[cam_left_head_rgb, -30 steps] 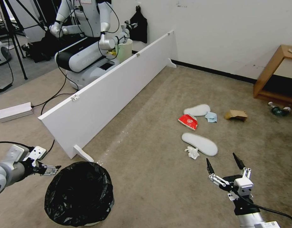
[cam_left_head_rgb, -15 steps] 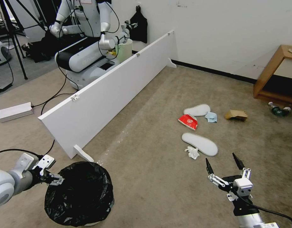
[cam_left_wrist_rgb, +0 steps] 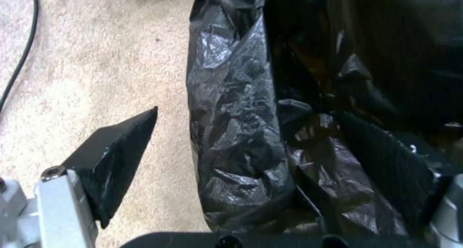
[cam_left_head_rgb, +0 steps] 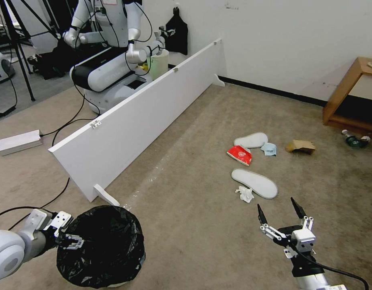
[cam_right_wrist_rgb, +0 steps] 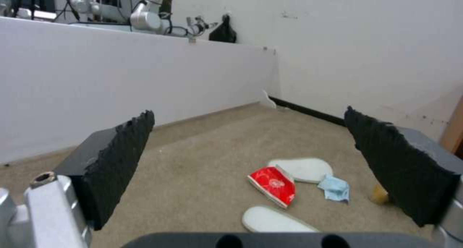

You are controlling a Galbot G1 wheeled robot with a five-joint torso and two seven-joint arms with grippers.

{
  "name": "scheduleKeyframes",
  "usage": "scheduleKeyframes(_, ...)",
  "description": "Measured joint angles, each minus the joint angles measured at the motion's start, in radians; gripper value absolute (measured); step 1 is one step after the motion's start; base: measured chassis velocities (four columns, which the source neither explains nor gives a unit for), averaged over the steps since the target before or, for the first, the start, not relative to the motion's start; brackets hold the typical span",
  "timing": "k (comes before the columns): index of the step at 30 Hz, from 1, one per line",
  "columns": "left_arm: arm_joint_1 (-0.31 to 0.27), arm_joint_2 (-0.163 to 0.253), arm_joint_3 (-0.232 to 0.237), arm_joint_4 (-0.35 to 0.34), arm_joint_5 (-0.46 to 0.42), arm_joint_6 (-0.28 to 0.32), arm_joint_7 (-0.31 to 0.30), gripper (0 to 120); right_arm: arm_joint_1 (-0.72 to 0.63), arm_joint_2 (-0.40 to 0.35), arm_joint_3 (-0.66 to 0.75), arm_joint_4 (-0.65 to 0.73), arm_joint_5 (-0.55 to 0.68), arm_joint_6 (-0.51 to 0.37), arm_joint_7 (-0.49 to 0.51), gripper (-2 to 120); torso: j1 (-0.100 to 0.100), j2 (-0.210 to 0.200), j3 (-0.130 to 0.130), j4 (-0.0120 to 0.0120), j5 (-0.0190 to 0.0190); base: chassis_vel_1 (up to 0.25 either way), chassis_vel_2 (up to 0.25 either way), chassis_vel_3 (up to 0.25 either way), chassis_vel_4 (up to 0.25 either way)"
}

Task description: Pick up the trash bin, then pick up the garbage from the floor and place it into the trash bin.

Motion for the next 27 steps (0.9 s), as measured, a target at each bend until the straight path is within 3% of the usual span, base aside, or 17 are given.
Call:
scheduleKeyframes(20, -0.038, 0.01, 0.024, 0.024, -0.031, 0.0, -0.014, 98, 0.002, 0.006, -0.006, -0.012, -0.02, 0.01, 0.001, 100, 0.0, 0.0, 0.0, 0.0, 0.0, 0.0, 0.0, 0.0, 0.0)
scheduleKeyframes(25, -0.053, 0.005, 0.042, 0.031, -0.031, 0.0, -0.013, 83, 0.003, 0.006, -0.005, -0.015, -0.02, 0.01, 0.001, 100, 0.0, 0.0, 0.0, 0.0, 0.0001, 0.0, 0.0, 0.0, 0.0)
scheduleKeyframes(27, -0.065, -0.002, 0.056, 0.038, -0.026, 0.0, -0.01, 71, 0.005, 0.006, -0.004, -0.019, -0.019, 0.01, 0.002, 100, 0.0, 0.0, 0.0, 0.0, 0.0, 0.0, 0.0, 0.0, 0.0)
